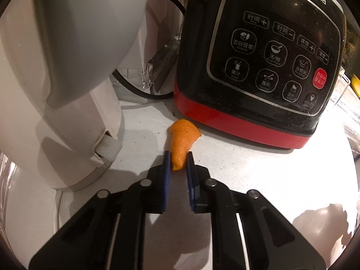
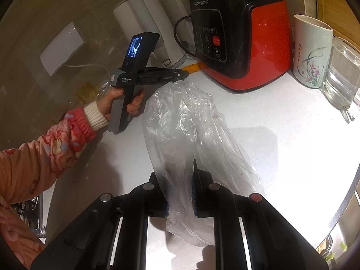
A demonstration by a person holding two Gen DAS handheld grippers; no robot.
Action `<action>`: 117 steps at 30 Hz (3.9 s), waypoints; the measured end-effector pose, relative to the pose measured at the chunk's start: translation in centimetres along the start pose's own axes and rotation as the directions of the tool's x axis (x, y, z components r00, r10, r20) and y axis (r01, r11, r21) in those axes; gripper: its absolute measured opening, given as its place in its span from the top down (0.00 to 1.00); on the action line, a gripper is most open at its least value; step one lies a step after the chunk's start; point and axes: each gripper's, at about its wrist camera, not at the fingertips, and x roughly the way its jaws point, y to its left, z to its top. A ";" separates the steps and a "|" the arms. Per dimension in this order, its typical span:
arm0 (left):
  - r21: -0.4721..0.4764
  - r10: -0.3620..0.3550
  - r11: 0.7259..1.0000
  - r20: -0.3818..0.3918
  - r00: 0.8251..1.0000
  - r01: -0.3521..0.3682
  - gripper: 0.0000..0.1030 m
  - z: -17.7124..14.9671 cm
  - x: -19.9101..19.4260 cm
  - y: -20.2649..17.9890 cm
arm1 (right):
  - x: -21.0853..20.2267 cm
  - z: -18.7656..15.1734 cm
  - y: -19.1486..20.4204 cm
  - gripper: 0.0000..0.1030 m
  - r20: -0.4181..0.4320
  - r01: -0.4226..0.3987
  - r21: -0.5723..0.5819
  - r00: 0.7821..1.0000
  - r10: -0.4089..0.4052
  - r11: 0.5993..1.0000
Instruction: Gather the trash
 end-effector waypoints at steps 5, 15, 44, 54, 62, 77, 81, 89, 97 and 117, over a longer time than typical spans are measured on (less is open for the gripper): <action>0.020 0.005 1.000 0.005 1.000 -0.005 0.92 -0.6 -0.5 -0.7 | -0.2 0.1 0.1 0.84 0.001 0.001 -0.002 1.000 -0.001 1.000; 0.013 0.039 0.999 0.039 0.998 -0.040 0.92 -5.0 -7.2 -4.1 | -2.5 -1.2 2.6 0.84 0.030 0.002 -0.026 1.000 -0.001 1.000; -0.197 0.064 0.980 0.118 0.991 -0.040 0.92 -30.9 -40.9 -25.3 | -22.3 -27.8 20.4 0.84 0.109 -0.027 -0.011 0.994 0.028 1.000; -0.160 0.027 0.987 0.088 0.996 -0.013 0.92 -35.4 -42.2 -29.7 | -24.5 -33.3 21.5 0.84 0.128 -0.013 0.033 0.992 0.008 0.999; -0.157 -0.081 0.985 -0.097 0.992 0.065 0.85 -41.2 -34.4 -31.4 | -23.1 -35.7 19.1 0.84 0.092 0.006 0.134 0.996 -0.018 0.991; -0.163 -0.031 0.987 -0.159 0.987 0.005 0.33 -41.9 -32.1 -31.7 | -20.4 -36.7 16.0 0.84 0.012 0.029 0.201 0.999 -0.032 0.979; -0.167 0.030 0.985 -0.103 0.994 -0.047 0.21 -40.2 -35.2 -30.7 | -18.7 -36.5 16.3 0.84 -0.021 0.062 0.155 0.998 -0.059 0.986; -0.207 0.111 0.970 -0.102 0.988 -0.131 0.13 -40.0 -37.2 -28.4 | -10.8 -37.7 16.8 0.74 -0.152 0.074 0.074 0.986 -0.063 0.994; -0.240 0.134 0.956 -0.159 0.978 -0.170 0.12 -40.9 -36.2 -26.9 | -5.5 -39.2 16.8 0.18 -0.248 0.084 0.064 0.966 -0.066 0.994; -0.268 0.319 0.924 0.145 0.937 -0.273 0.08 -32.6 -51.2 -27.2 | -23.7 -26.9 22.7 0.02 0.157 0.153 -0.007 0.976 -0.150 0.988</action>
